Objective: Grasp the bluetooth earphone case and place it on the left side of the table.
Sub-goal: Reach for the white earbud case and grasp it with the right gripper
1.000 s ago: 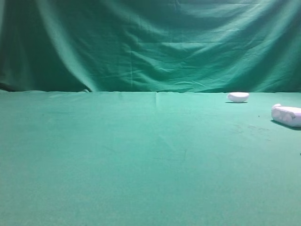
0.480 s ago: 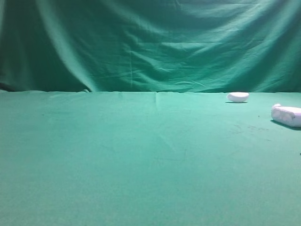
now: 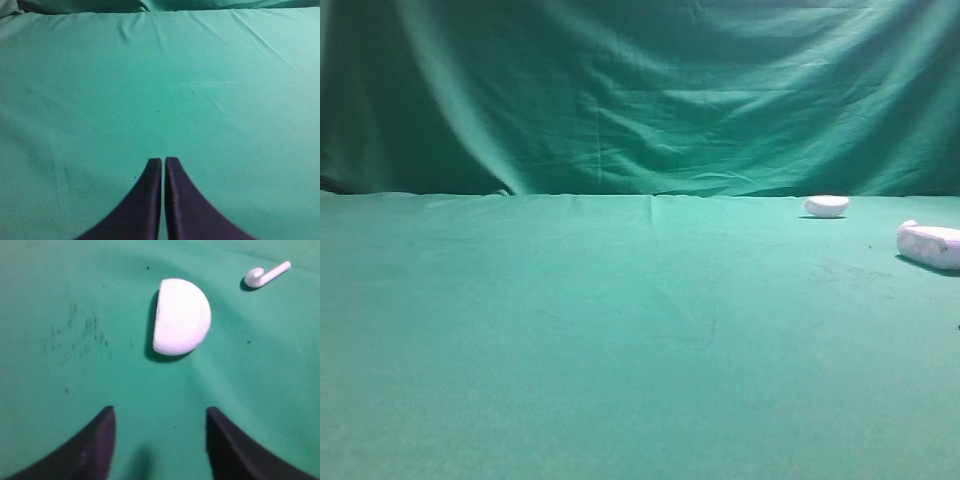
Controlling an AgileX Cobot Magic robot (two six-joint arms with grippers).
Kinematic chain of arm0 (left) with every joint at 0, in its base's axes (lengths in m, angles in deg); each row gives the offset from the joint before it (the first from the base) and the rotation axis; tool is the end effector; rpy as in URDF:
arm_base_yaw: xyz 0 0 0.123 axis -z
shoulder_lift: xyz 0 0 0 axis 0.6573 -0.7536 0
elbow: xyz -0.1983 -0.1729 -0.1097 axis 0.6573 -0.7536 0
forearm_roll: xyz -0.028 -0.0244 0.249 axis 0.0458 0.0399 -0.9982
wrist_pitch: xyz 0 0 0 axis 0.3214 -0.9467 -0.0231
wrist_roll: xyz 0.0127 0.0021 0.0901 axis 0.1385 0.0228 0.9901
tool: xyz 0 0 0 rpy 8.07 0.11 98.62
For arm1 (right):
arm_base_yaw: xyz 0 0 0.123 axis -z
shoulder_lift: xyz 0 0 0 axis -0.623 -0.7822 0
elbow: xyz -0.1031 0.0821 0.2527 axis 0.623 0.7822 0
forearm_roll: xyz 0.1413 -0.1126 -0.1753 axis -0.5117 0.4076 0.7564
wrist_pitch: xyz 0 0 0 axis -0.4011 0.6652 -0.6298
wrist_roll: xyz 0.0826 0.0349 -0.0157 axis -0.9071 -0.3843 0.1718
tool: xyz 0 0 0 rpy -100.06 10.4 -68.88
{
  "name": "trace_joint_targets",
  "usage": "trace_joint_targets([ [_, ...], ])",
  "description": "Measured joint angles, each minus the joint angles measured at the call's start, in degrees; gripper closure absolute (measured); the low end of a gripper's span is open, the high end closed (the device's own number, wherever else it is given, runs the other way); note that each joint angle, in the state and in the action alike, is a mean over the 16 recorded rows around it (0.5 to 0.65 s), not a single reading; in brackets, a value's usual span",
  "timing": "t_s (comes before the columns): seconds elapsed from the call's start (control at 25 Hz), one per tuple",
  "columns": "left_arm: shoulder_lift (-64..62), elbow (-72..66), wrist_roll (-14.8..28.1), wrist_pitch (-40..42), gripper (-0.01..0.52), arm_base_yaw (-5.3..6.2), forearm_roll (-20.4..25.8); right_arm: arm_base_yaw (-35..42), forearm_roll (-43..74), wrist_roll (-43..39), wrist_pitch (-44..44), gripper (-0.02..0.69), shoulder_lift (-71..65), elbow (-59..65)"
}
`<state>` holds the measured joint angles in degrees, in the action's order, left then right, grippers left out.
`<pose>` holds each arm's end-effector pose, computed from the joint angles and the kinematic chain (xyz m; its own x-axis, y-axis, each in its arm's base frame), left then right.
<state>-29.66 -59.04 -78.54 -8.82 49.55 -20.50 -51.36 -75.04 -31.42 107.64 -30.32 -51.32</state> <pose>0.0523 -0.0088 0.1767 -0.2611 0.0293 -0.9649 0.1553 0.9878 -0.0121 0.2668 0.0615 0.2223 -0.8871 -0.3402 -0.3118 -0.3474 0.9371 -0.0341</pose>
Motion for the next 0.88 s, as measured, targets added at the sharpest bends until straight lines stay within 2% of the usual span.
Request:
trace_joint_targets([
  [0.16,0.0,0.0,0.0,0.0,0.514,0.00,0.0,0.0,0.2,0.0,-0.8,0.166,-6.4,-3.4],
  [0.32,0.0,0.0,0.0,0.0,0.514,0.00,0.0,0.0,0.6,0.0,-1.7,0.138,-11.5,-6.1],
  [0.52,0.0,0.0,0.0,0.0,0.514,0.00,0.0,0.0,1.4,0.0,-3.0,0.156,-16.0,-8.2],
  [0.88,0.0,0.0,0.0,0.0,0.514,0.00,0.0,-0.1,2.8,-0.1,-3.9,0.261,-19.3,-9.6],
])
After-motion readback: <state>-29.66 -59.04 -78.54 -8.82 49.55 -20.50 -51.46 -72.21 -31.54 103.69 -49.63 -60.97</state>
